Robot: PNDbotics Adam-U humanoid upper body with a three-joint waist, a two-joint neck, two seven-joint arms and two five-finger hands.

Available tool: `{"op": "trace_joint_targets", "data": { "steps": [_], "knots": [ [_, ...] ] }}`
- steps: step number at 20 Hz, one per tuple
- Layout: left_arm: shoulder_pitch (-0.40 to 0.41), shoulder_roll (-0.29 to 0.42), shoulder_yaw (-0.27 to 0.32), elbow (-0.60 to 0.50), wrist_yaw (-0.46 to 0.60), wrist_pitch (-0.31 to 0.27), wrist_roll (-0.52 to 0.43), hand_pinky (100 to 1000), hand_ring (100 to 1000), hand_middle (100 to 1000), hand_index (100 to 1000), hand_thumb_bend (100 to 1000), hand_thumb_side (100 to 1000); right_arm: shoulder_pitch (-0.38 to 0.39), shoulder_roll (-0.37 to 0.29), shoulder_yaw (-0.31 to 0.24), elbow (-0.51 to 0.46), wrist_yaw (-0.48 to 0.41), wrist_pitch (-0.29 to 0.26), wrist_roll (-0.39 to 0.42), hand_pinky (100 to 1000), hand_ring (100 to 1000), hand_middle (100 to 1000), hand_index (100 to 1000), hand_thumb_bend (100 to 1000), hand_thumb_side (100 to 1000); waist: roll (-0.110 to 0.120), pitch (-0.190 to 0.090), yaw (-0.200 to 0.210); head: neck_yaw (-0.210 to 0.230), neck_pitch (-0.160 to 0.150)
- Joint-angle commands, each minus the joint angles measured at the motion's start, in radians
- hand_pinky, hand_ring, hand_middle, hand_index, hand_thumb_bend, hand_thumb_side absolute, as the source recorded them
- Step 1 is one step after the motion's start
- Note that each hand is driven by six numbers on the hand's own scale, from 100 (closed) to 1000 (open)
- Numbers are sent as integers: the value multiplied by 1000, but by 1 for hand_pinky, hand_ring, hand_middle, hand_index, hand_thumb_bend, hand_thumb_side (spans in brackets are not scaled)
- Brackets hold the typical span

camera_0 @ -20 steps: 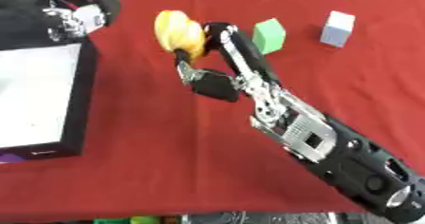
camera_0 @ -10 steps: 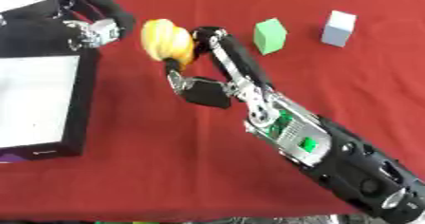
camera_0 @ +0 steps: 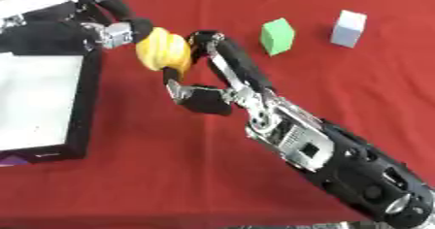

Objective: Pick up the objects with one hand, pass them to the other hand, and then place them into the box on the other side of the table.

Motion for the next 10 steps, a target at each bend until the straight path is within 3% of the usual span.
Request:
{"op": "trace_joint_targets", "data": {
  "steps": [1, 10],
  "knots": [
    [-13, 16, 5, -3, -18, 65, -67, 944, 854, 803, 887, 454, 779, -20, 4, -2, -9, 9, -9, 1, 756, 612, 616, 650, 100, 338, 2, -20, 1, 5, 3],
    [-7, 16, -7, 20, -73, 56, -66, 965, 872, 808, 900, 502, 748, -23, 5, 5, -15, 32, -24, -13, 754, 613, 615, 647, 100, 295, 3, -16, 1, 11, 4]
  ]
}}
